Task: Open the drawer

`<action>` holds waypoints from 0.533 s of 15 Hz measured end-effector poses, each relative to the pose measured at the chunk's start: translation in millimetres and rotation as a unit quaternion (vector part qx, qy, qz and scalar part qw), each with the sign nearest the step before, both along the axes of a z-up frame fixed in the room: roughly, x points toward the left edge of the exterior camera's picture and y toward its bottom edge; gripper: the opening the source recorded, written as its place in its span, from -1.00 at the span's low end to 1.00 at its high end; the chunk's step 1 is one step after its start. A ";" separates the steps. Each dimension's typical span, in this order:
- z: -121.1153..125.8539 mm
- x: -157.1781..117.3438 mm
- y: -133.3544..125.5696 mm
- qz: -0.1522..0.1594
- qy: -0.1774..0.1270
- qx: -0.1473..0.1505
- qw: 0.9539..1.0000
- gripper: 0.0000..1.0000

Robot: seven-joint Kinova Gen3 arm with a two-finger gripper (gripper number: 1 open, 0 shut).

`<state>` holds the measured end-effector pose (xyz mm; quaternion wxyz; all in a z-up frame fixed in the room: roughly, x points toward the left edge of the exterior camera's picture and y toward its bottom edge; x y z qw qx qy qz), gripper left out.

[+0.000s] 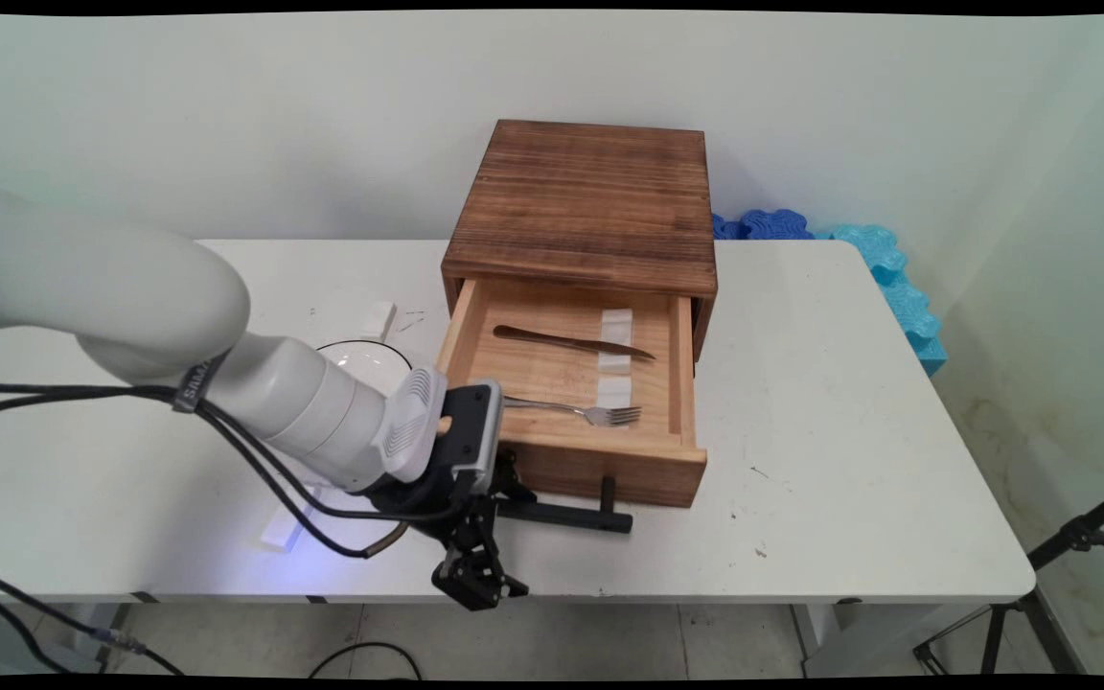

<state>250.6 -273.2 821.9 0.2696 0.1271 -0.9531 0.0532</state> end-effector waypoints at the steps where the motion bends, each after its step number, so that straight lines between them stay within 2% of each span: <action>1: 0.5 0.0 3.3 -0.001 0.001 0.001 1.000 1.00; 8: 3.8 0.3 22.5 -0.007 0.005 0.009 1.000 1.00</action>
